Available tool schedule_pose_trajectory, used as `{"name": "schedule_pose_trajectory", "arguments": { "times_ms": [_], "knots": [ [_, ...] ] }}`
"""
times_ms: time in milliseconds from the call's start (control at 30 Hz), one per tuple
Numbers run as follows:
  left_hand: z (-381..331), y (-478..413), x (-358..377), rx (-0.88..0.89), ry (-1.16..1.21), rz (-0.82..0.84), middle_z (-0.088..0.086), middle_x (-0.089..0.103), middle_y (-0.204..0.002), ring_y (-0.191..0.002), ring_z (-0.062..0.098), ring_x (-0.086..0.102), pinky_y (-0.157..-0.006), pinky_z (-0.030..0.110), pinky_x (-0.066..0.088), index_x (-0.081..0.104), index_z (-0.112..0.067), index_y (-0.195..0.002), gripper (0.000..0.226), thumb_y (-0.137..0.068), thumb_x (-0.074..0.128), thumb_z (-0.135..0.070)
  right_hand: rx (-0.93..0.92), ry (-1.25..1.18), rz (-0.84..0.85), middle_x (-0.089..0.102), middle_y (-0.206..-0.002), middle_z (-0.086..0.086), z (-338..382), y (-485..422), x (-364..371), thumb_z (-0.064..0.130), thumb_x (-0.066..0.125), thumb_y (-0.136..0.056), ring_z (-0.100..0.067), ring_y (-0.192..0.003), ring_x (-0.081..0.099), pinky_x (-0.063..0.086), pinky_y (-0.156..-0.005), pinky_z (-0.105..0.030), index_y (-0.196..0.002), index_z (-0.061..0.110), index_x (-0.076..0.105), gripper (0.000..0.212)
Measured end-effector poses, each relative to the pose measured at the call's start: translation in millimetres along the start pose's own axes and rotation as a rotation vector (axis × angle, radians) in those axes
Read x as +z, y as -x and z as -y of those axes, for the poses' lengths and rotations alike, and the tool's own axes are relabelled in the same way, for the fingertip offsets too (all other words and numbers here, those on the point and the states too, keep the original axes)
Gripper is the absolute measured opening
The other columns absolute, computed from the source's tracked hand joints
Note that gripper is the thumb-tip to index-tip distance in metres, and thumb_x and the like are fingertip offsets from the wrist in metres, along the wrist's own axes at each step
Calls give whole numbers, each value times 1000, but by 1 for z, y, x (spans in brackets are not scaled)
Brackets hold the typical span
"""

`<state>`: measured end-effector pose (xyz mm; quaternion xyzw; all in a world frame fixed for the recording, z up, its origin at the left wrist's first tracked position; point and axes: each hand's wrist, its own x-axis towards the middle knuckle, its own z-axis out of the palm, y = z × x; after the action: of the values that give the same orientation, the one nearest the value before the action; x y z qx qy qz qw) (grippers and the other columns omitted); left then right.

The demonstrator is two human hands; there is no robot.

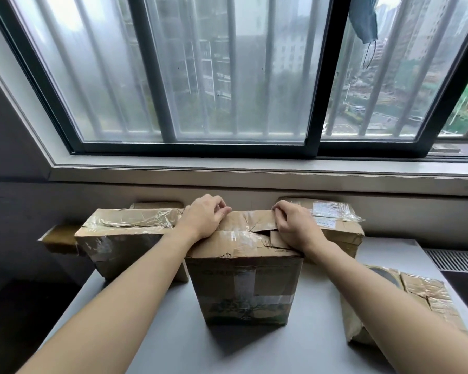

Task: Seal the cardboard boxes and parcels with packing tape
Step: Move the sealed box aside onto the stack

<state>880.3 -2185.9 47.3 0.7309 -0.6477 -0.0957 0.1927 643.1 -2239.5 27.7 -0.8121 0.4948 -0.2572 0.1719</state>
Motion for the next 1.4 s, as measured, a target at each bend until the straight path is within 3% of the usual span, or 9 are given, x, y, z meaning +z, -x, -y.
{"name": "schedule_pose_trajectory", "arguments": {
  "times_ms": [133,233,367,467,567,733,1000,1200,1400],
  "knots": [
    [-17,12,-11,107,-222,319,-6,24,-160,-148,19,18,-119,57,14,26,-40,-152,88,-78,42,-85,-29,53,69,65,-120,-13,-4,-10,-1,19,41,-103,-31,-119,51,38,-101,-36,-115,7,65,30],
    [-20,22,-17,94,-290,544,-10,-10,-165,-151,15,-14,-119,61,-8,-8,-43,-155,121,-63,55,-90,-69,10,96,57,-133,-13,-1,-9,-2,24,45,-104,-29,-127,48,35,-109,-34,-130,6,59,35],
    [-17,22,-19,68,-304,589,-8,-24,-163,-148,13,-27,-118,59,-13,-18,-47,-151,132,-55,60,-93,-120,130,290,46,-149,-5,10,-6,-10,69,42,-93,-23,-140,36,27,-116,-40,-146,17,43,74],
    [-16,20,-11,81,-299,543,-8,-21,-164,-148,13,-27,-118,58,-14,-12,-45,-154,127,-58,55,-94,-159,319,546,9,-166,-2,11,-1,-21,101,37,-58,-21,-154,0,3,-124,-45,-160,30,9,127],
    [-13,16,-6,94,-295,493,-9,-14,-165,-150,13,-21,-118,59,-13,-7,-42,-156,120,-63,50,-93,-198,422,631,-6,-167,-5,7,-1,-22,105,43,-36,-24,-153,-12,-5,-124,-48,-158,33,-8,151],
    [-4,15,4,156,-321,352,-5,12,-164,-150,14,6,-119,59,-3,6,-41,-156,115,-61,32,-100,-270,347,433,25,-154,-6,1,-5,-11,84,67,-63,-25,-144,18,10,-121,-39,-159,21,16,125],
    [-6,13,1,60,-277,349,-1,12,-164,-151,21,6,-118,62,-4,5,-44,-155,112,-61,28,-101,-213,284,434,12,-166,-2,-3,-20,-16,69,75,-71,-25,-151,5,11,-124,-43,-159,27,19,113],
    [-14,10,5,-83,-203,289,1,19,-161,-148,25,11,-118,53,7,17,-48,-153,65,-93,21,-75,-160,236,431,10,-168,4,-5,-14,-20,68,63,-82,-24,-153,7,10,-123,-36,-159,26,23,97],
    [-17,2,4,-93,-185,305,-1,23,-159,-145,26,18,-113,48,16,14,-39,-156,75,-92,36,-71,-118,238,303,34,-156,-6,4,-13,-9,47,34,-106,-30,-141,26,14,-118,-34,-146,21,48,50]
  ]
}}
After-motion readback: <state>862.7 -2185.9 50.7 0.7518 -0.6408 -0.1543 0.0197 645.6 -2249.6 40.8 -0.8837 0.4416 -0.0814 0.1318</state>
